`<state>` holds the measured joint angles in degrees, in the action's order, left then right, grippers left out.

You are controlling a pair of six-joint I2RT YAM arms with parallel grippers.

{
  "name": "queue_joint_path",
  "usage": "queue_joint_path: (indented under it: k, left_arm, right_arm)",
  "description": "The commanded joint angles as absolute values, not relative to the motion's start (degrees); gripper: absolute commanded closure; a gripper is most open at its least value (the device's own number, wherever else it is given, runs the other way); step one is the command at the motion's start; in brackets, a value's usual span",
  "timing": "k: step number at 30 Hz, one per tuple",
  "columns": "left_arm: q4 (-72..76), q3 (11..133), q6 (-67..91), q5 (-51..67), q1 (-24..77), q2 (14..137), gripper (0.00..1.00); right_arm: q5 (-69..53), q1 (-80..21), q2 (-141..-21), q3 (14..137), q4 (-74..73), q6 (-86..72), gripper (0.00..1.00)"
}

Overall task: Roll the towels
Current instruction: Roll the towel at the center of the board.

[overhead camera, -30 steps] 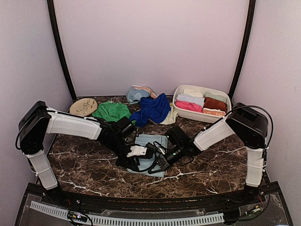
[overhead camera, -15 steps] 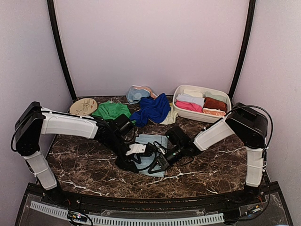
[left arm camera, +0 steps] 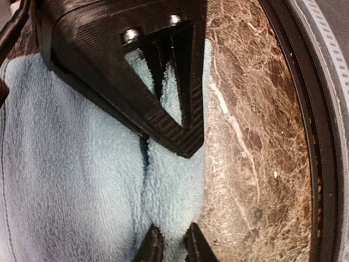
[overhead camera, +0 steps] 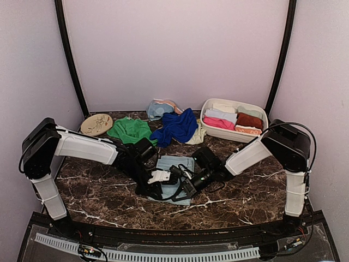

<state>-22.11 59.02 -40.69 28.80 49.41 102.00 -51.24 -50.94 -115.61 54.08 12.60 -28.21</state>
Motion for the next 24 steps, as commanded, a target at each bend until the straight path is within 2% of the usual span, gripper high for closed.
queue_joint_path:
  k: [1,3,6,10,12,16,17,19,20,24]
  left_arm:
    - [-23.0,57.9,-39.3,27.3,49.6,103.7,0.93]
    - [-23.7,58.2,-39.0,27.8,49.2,104.3,1.0]
    - [-25.2,58.7,-38.9,30.1,47.9,105.1,1.0]
    - [-30.5,61.6,-37.8,36.2,45.2,107.0,1.0]
    - [-33.4,63.6,-37.4,39.5,43.5,108.3,1.0]
    - [-37.0,65.4,-37.2,44.5,42.2,110.1,1.0]
    - [-37.8,65.9,-37.2,45.1,42.1,110.8,1.0]
    - [-39.2,66.8,-36.9,45.4,41.9,112.1,1.0]
    - [-39.5,67.1,-36.7,45.5,41.7,112.7,1.0]
    - [-41.2,68.1,-36.3,46.5,41.1,114.4,1.0]
  right_arm:
    - [-47.5,-50.5,-117.4,51.3,6.3,-29.5,1.0]
    - [-47.5,-50.2,-116.6,50.5,8.3,-30.6,1.0]
    - [-47.4,-49.6,-115.0,49.2,11.1,-32.3,0.98]
    - [-45.6,-49.2,-112.0,47.9,12.6,-32.0,0.91]
    - [-40.1,-49.2,-108.1,46.1,12.3,-29.4,0.87]
    - [-23.1,-49.3,-97.6,40.8,12.4,-23.7,0.7]
    - [-19.7,-49.5,-94.5,39.2,13.0,-22.7,0.62]
    - [-10.7,-50.4,-87.3,34.5,15.4,-20.2,0.04]
    - [-7.2,-51.2,-83.4,32.7,16.8,-18.5,0.01]
    - [7.4,-53.2,-68.3,28.2,20.9,-14.9,0.0]
